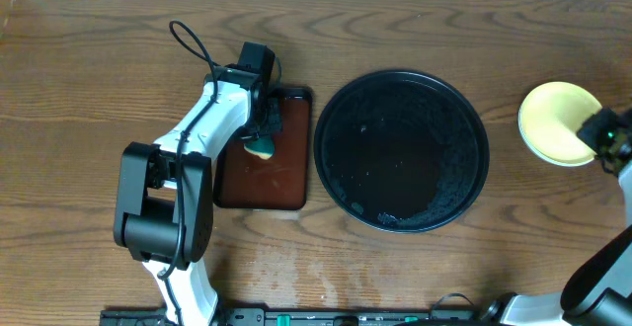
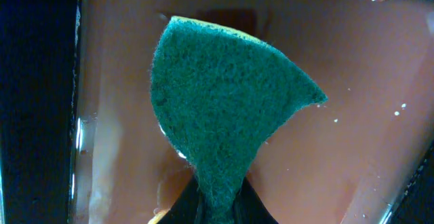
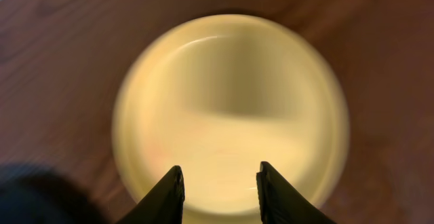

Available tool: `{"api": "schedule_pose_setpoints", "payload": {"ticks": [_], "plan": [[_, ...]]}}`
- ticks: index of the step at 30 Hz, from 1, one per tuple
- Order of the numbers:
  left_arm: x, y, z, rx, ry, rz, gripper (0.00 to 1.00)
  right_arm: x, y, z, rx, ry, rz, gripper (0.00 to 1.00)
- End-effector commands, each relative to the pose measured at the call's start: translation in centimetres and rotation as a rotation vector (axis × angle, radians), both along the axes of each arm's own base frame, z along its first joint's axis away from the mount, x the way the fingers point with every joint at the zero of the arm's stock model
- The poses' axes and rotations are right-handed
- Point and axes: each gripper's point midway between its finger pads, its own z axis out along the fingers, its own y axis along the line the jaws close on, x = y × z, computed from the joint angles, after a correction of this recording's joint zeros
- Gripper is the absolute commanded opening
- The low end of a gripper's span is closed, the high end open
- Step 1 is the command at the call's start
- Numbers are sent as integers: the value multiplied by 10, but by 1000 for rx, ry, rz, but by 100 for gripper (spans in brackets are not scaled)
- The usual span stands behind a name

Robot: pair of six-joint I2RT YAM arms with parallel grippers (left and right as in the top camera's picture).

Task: Clean dirty plates on tray and stack at the side
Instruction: 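Carry the yellow plate right and set it on the pale blue stack, then release the yellow plate and raise the right gripper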

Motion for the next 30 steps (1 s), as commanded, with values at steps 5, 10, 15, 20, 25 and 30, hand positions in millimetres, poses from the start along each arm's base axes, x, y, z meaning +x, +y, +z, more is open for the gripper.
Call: {"api": "schedule_pose_setpoints", "payload": {"ticks": [5, 10, 15, 20, 25, 30], "plan": [[-2, 0, -3, 9, 9, -15, 17, 36, 89, 15, 2, -8, 277, 40], [-5, 1, -4, 11, 19, -15, 39, 36, 134, 8, 22, 36, 382, 51], [-5, 1, -4, 11, 19, -15, 62, 30, 160, 1, 6, 80, 487, 55], [-5, 1, -4, 12, 19, -15, 76, 27, 166, 0, 5, 93, 506, 80], [-5, 1, -4, 12, 19, -15, 77, 21, 167, -4, 19, 122, 506, 99], [-5, 1, -4, 12, 19, -15, 78, 21, 167, -4, 19, 122, 506, 99]]}}
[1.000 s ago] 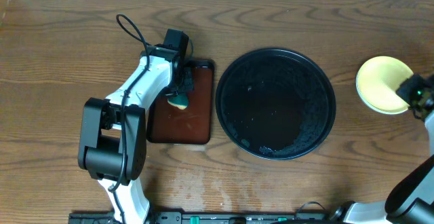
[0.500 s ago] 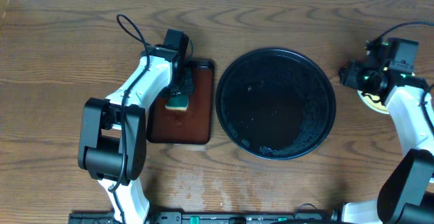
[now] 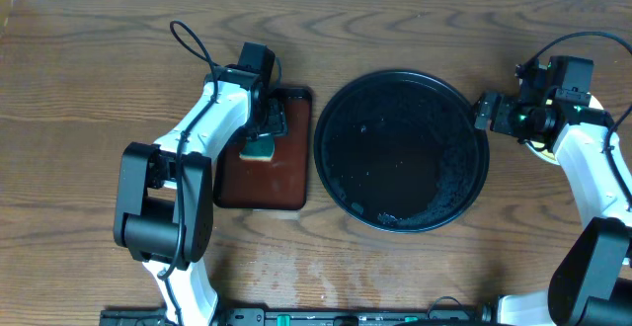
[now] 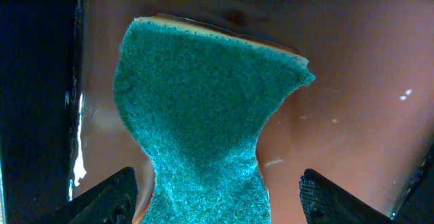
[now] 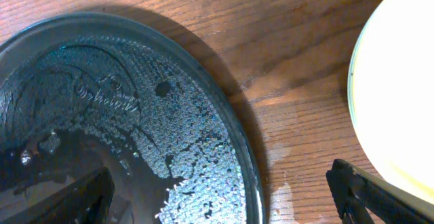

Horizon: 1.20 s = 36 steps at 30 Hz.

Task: Clean dirty plates on tray and stack at the side
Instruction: 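Release the yellow plate and raise the right gripper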

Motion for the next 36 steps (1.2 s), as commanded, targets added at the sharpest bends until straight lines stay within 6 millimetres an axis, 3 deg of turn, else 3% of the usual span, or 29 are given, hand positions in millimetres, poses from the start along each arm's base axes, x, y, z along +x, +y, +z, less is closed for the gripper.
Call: {"api": "schedule_pose_setpoints", "payload": {"ticks": [1, 25, 29, 36], "plan": [[-3, 1, -3, 10, 11, -10, 78, 4, 1, 8, -6, -24, 16, 99], [-3, 1, -3, 10, 11, -10, 79, 0, 3, 10, -8, -17, 18, 99], [-3, 1, -3, 10, 11, -10, 79, -5, 3, 39, -71, -75, 12, 99], [-3, 1, -3, 10, 11, -10, 79, -20, 16, 125, -143, -306, 27, 99]]}}
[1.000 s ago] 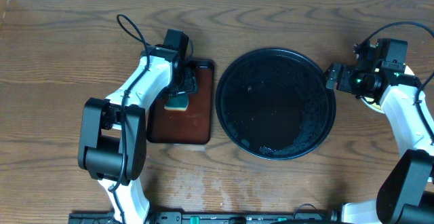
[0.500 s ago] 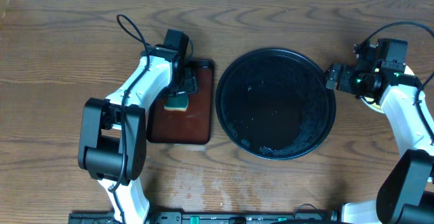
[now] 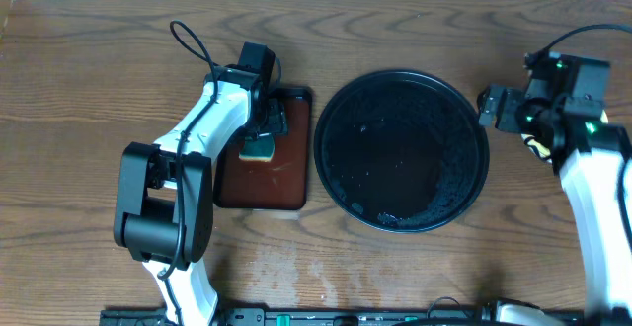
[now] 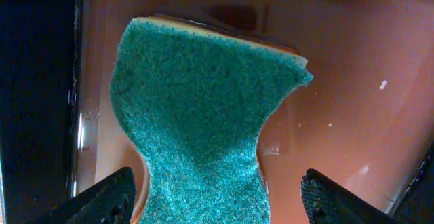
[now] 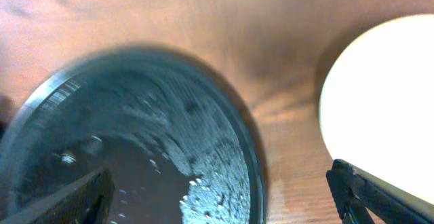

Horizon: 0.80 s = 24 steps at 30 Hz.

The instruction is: Clean dirty plates on tray and stack at the side

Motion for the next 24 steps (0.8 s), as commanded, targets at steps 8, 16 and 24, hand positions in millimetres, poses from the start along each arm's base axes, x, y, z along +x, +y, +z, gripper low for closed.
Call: {"api": "schedule_pose_setpoints", "payload": {"ticks": [8, 16, 24], "plan": [[-3, 1, -3, 9, 11, -10, 79, -40, 34, 131, -97, -439, 77, 99], [-3, 1, -3, 9, 11, -10, 79, -96, 38, 156, -106, -786, 78, 99], [-3, 1, -3, 9, 11, -10, 79, -144, 39, 139, -123, -1080, 63, 99]]}}
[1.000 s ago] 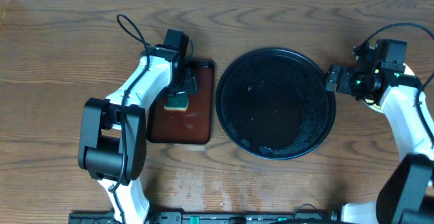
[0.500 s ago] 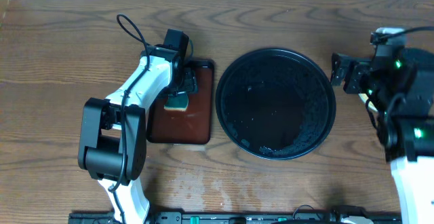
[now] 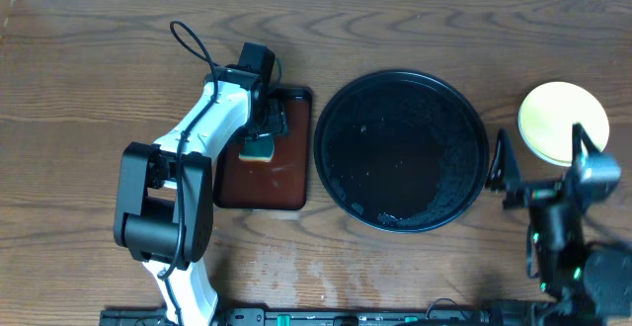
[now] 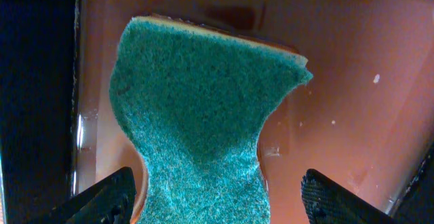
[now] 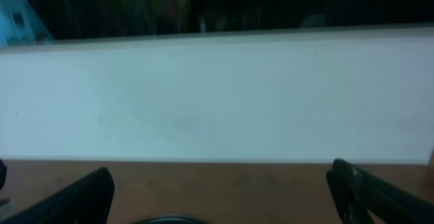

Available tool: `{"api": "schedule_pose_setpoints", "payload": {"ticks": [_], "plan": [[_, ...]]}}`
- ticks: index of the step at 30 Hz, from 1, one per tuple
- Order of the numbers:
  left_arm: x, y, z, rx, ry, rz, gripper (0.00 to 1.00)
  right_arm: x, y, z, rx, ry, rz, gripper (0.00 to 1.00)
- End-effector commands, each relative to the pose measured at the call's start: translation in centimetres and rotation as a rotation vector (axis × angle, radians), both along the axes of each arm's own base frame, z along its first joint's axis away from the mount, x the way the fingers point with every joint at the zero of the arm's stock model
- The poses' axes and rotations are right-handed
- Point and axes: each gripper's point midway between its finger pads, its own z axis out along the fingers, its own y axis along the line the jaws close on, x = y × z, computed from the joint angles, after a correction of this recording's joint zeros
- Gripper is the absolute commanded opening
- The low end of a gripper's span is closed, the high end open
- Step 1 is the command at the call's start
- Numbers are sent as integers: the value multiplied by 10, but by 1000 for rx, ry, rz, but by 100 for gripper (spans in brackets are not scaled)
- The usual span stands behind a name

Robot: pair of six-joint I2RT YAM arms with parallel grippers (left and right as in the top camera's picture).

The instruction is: Clean dirty plates on tray and stack at the side

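Note:
A round black tray (image 3: 402,150), wet with droplets, lies mid-table. One pale yellow plate (image 3: 553,119) sits on the wood to its right. A green sponge (image 4: 203,108) lies flat in a brown rectangular dish (image 3: 286,183) of water. My left gripper (image 4: 217,202) hangs over the sponge (image 3: 259,149), open, one finger on each side and not touching it. My right gripper (image 3: 538,158) stands open at the lower right, beside the black tray's right edge. Its view shows only a white wall, a strip of table and its open fingers (image 5: 380,197).
The brown dish's dark left wall (image 4: 37,102) runs close beside the sponge. Bare wooden table (image 3: 79,89) surrounds the dishes. A white wall (image 5: 217,95) borders the far side of the table.
My right arm has drawn back from the black tray's upper right edge to the lower right, and its camera now looks level at the wall. The left gripper and sponge have not moved.
First my left gripper was shut on the sponge in the brown dish, and my right fingers stood narrowly apart over the yellow plate. Then the left was open with the sponge lying flat, and the right was wide open between tray and plate. Now the right is withdrawn.

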Motion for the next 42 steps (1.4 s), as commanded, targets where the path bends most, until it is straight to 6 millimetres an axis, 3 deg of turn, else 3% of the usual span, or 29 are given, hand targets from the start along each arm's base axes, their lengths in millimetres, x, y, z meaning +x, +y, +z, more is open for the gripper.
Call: {"api": "schedule_pose_setpoints", "payload": {"ticks": [1, 10, 23, 28, 42], "plan": [[-3, 1, -3, 10, 11, -10, 79, -13, 3, -14, -13, -81, 12, 99], [-3, 1, -3, 10, 11, -10, 79, -20, 6, -47, -3, -163, 29, 99], [-3, 1, -3, 10, 11, -10, 79, 1, 7, -137, -8, 82, 36, 99], [-3, 1, -3, 10, 11, -10, 79, 0, 18, -173, -176, 204, 91, 99], [-3, 1, -3, 10, 11, -10, 79, 0, 17, -171, -235, 190, 79, 99]]}}
